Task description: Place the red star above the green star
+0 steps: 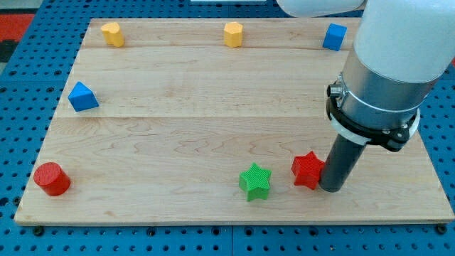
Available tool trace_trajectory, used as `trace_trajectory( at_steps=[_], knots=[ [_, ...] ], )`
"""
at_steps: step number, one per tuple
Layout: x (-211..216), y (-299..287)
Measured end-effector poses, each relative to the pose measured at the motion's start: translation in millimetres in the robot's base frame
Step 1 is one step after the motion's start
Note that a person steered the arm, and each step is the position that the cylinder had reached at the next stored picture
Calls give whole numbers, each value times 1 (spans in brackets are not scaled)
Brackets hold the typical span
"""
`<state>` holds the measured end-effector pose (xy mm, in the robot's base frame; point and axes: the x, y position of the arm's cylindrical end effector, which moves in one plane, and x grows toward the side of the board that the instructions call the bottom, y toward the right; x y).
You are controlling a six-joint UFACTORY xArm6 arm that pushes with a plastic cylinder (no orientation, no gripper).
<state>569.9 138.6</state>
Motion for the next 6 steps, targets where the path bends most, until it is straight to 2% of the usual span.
trace_trajectory(
  at_steps=[1,2,3,6],
  knots=[
    [-2,45],
    [-24,53],
    [-25,18],
    [-9,-11]
  ],
)
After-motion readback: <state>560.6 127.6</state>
